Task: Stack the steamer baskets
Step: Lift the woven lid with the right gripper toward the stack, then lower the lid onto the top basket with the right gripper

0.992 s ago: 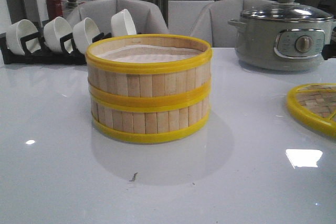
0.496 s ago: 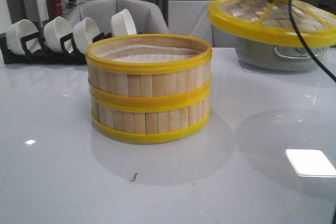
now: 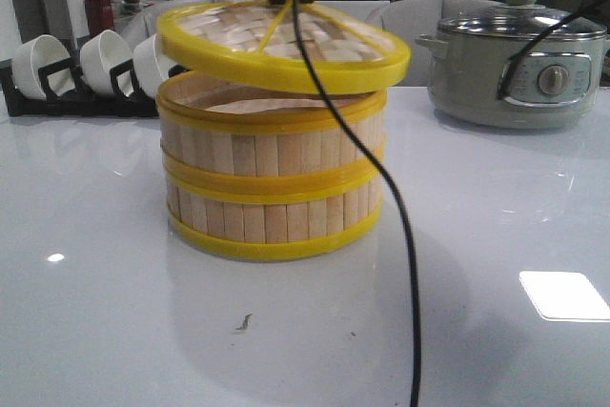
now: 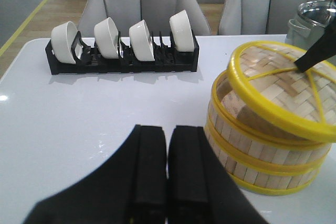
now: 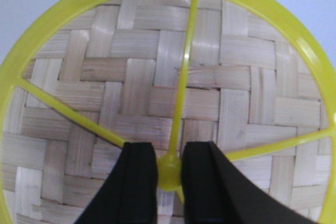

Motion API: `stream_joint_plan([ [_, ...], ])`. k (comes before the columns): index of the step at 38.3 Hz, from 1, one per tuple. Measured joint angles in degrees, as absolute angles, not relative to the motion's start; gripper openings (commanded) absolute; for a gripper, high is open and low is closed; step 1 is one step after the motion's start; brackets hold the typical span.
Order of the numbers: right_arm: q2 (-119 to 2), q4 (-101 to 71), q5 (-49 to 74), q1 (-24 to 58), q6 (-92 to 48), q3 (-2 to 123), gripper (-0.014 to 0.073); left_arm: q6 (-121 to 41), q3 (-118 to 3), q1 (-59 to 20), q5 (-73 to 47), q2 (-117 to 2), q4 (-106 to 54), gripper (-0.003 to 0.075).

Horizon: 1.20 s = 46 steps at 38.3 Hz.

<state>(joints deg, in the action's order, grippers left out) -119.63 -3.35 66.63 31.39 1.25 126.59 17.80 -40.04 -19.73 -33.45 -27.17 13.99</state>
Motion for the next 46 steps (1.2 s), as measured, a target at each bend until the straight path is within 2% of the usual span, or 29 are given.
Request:
stream_joint_plan([
  [10, -124.12, -1.87, 67.0, 32.14, 1.25, 129.11, 0.0055, 17.8, -40.04, -19.73, -33.45, -27.17, 13.99, 0.0086],
  [46, -125.56, -1.01, 63.93, 32.14, 1.25, 129.59, 0.0055, 17.82, -40.04, -19.73, -33.45, -27.17, 13.99, 0.0086],
])
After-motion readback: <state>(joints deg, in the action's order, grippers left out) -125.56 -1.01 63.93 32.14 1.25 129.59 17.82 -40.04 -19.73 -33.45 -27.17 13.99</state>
